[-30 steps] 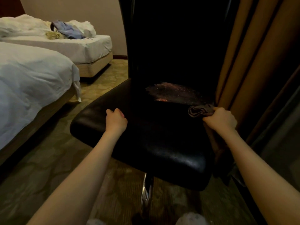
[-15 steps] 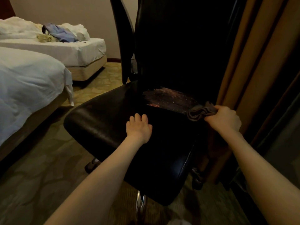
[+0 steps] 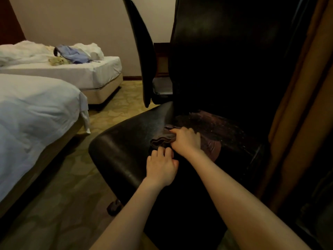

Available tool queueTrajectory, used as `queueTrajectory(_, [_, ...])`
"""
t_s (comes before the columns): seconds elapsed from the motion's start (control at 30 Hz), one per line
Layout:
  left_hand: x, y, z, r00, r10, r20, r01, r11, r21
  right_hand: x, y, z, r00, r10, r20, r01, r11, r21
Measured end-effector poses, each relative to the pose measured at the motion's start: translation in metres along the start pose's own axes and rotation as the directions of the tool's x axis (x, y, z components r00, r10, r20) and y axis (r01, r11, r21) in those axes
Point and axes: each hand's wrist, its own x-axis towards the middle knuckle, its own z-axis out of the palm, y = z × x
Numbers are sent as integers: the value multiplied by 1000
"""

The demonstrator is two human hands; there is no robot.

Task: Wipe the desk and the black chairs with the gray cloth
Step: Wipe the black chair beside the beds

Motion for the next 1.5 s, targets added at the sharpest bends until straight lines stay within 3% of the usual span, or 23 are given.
queueTrajectory(0.23, [13,-24,-11,990,44,135,-36,997,-63,6,16,-1,982,182,-42,-183,982,-46])
queueTrajectory(0.4, [18,-31,-21,972,106,208,-93,993,-70,-20,79,-23,889,444,-114,-456,881,-128])
queueTrajectory(0.5, [29,-32,-25,947,132,292,-107,989,-100,-32,99,-32,836,535,-119,-545,836,-66])
queueTrajectory(0.57, [43,-33,-31,929,135,345,-107,989,-97,-31,97,-36,831,545,-115,-550,835,-15])
queueTrajectory(0.67, [72,-31,-42,954,118,276,-109,993,-47,-24,84,-42,842,509,-179,-515,857,14])
queueTrajectory(0.83, [120,-36,-30,974,-55,220,27,991,128,34,32,-39,874,361,-325,-372,928,32])
queueTrajectory(1.07, [137,-46,-3,984,-55,172,29,988,151,117,-45,28,972,217,-89,-225,970,-94])
queueTrajectory(1.33, [134,-45,0,991,-59,117,48,994,101,100,49,10,893,409,-189,-435,892,-122])
queueTrajectory(1.43, [135,-45,4,992,-66,110,52,991,126,76,92,-8,831,509,-226,-543,830,-127])
queueTrajectory(1.5, [138,-43,2,990,-73,123,50,982,180,69,102,-17,827,525,-202,-552,826,-113])
